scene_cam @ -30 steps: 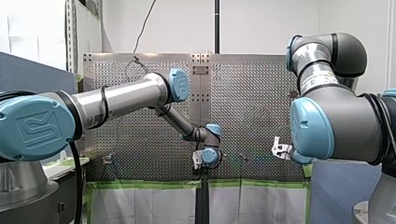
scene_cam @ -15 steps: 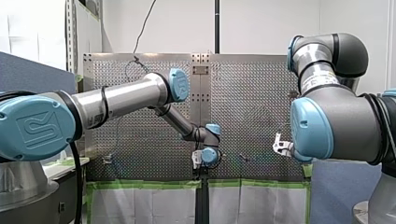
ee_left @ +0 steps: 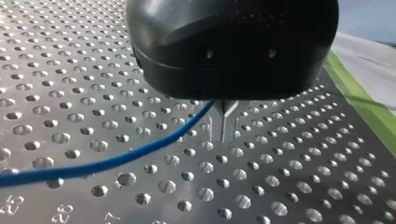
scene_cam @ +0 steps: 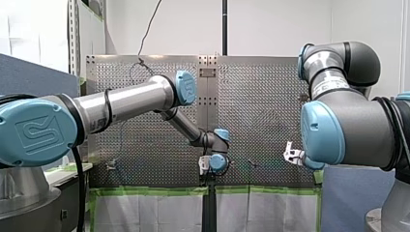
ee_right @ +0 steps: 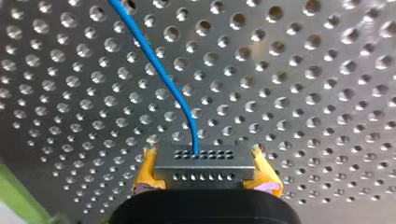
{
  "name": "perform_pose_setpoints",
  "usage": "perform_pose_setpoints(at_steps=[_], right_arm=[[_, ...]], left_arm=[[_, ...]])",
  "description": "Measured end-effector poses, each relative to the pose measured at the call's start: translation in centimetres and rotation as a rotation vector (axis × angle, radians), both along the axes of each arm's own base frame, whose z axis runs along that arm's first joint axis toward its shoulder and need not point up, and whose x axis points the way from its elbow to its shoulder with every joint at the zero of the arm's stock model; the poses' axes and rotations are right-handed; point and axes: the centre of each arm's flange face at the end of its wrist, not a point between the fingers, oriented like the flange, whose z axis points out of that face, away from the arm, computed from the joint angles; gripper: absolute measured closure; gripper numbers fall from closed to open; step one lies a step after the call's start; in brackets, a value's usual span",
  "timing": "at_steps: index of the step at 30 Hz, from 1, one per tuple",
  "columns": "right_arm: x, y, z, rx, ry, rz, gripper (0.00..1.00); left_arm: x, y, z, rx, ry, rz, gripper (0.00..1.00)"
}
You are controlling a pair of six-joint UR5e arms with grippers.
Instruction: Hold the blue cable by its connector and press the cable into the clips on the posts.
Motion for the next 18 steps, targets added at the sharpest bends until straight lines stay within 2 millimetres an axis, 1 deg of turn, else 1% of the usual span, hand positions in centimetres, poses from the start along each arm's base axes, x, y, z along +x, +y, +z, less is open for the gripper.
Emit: perform_pose_setpoints(at_steps=[1,2,3,4,5,9,13,18], right_arm=[[0.0,0.0,-0.1,0.009,0.000,0.000,1.00],[0.0,0.1,-0.1,0.014,0.000,0.001,1.00],[0.0,0.1,-0.2,0.018,0.000,0.001,1.00],[0.1,0.1,-0.2,0.022,0.000,0.002,1.00],[0.1,0.2,-0.2,0.024,0.000,0.003,1.00],[0.3,0.2,-0.3,0.029,0.000,0.005,1.00],[0.5,0.3,-0.3,0.029,-0.002,0.009,1.00],[0.6,0.3,-0.4,0.030,-0.004,0.012,1.00]], left_arm=[[-0.1,0.0,-0.1,0.008,0.000,-0.003,0.60],[-0.2,0.0,-0.2,0.016,-0.001,-0.008,0.49],[-0.4,0.0,-0.3,0.027,-0.001,-0.016,0.49],[-0.5,-0.1,-0.4,0.034,-0.001,-0.022,0.18],[-0.7,-0.2,-0.5,0.042,0.000,-0.027,0.00],[-1.9,-0.8,-0.9,0.094,0.015,-0.059,0.00],[-3.3,-1.7,-0.7,0.146,0.032,-0.100,0.00],[-5.5,-3.8,0.9,0.182,0.010,-0.148,0.00]])
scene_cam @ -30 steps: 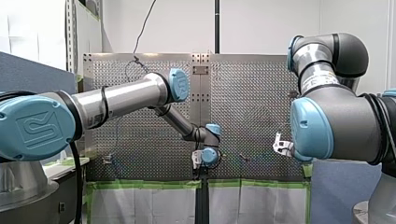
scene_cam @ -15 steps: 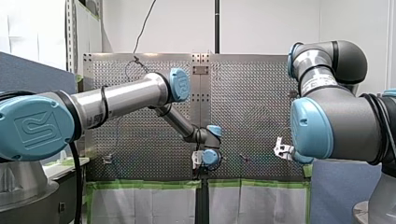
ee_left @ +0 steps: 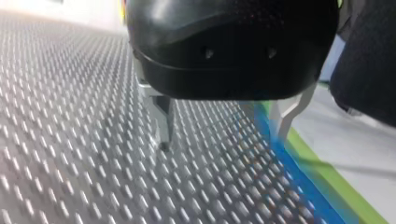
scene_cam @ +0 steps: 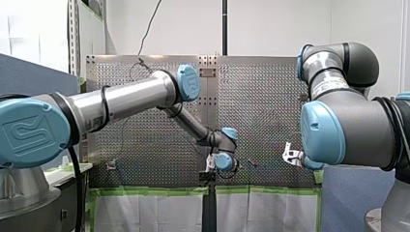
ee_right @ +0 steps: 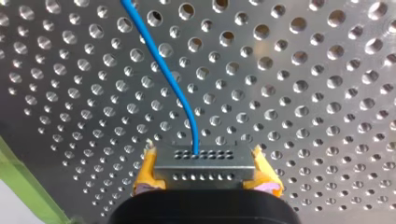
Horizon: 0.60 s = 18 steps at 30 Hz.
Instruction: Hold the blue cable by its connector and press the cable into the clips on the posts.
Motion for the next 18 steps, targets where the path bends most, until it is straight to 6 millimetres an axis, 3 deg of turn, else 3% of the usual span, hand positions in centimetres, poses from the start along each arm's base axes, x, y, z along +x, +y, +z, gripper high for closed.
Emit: perform_pose_setpoints(at_steps=[7,12,18], right_arm=[[0.2,0.0,0.0,0.001,-0.001,0.008,1.00],[0.3,0.1,-0.1,0.004,-0.003,0.021,1.00],[0.6,0.2,-0.1,0.006,-0.004,0.034,1.00]], left_arm=[[-4.0,-2.5,2.1,0.010,0.011,-0.081,0.00],[-6.7,-2.5,1.3,0.062,0.064,-0.119,0.00],[-8.0,-2.5,0.5,0.083,0.085,-0.132,0.00]])
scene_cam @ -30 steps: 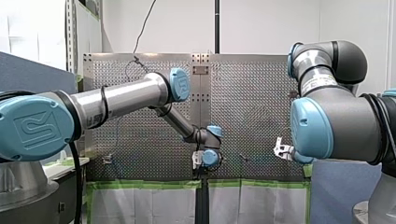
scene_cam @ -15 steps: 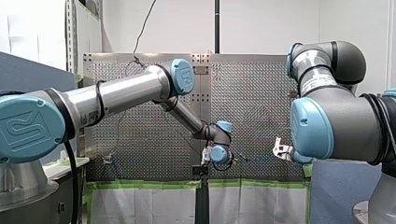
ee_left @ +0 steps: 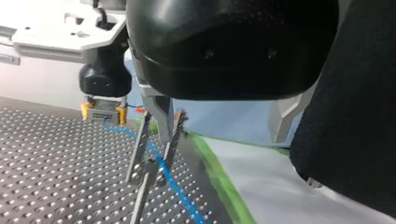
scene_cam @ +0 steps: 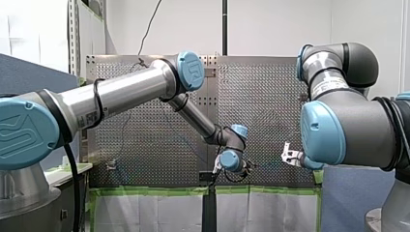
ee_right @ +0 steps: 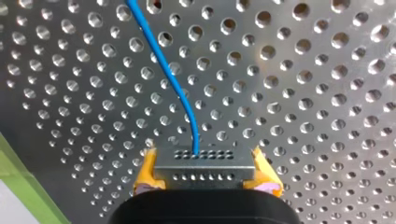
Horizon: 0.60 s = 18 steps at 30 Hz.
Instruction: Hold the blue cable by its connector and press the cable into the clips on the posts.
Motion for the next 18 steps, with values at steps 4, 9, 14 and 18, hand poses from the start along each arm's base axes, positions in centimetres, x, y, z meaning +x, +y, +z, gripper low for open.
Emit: perform_pose_setpoints(at_steps=[4,9,14,18], right_arm=[[0.2,0.1,0.0,0.001,0.000,0.004,1.00],[0.3,0.1,0.0,0.001,0.000,0.005,1.00],[0.3,0.1,0.0,0.000,-0.001,0.005,1.00],[0.3,0.1,0.0,0.000,-0.001,0.005,1.00]], left_arm=[[-0.6,-0.5,0.0,-0.007,-0.004,-0.010,0.00],[-1.3,-2.4,0.8,-0.074,-0.029,-0.025,0.00],[-1.6,-4.1,1.9,-0.159,-0.053,-0.028,0.00],[-1.9,-4.5,2.0,-0.187,-0.056,-0.017,0.00]])
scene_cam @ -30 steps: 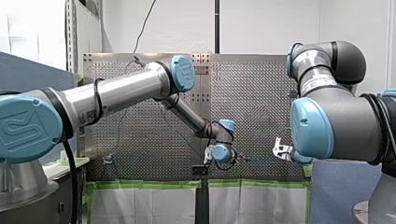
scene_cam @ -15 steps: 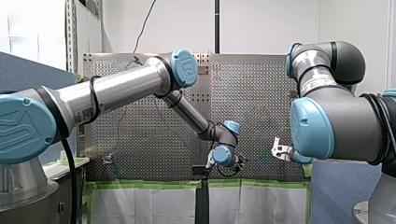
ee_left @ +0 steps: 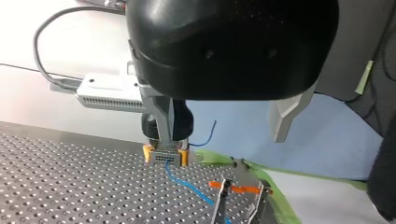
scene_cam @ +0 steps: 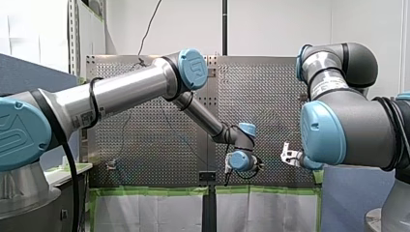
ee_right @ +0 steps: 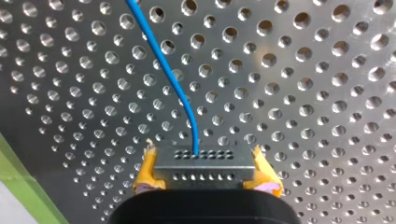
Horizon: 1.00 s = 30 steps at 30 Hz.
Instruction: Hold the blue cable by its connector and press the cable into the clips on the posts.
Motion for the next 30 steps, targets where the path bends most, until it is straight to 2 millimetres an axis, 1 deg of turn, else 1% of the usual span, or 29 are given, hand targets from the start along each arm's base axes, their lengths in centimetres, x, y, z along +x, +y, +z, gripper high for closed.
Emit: perform_pose_setpoints(at_steps=[9,16,22,26,30], right_arm=[[0.0,0.0,0.0,0.001,0.000,0.000,1.00],[0.2,0.1,0.0,0.001,0.000,0.003,1.00],[0.3,0.1,0.0,0.001,0.000,0.004,1.00],[0.3,0.1,0.0,0.001,0.000,0.005,1.00],[0.5,0.1,0.0,0.001,0.000,0.007,1.00]], left_arm=[[-0.2,0.9,-0.5,0.053,-0.013,0.063,0.00],[-0.4,1.1,-0.8,0.075,-0.021,0.068,0.00],[-0.4,1.0,-1.4,0.041,-0.031,0.075,0.00],[0.1,0.8,-1.2,0.011,-0.043,0.085,0.00],[0.5,0.8,-1.6,-0.002,-0.049,0.095,0.00]])
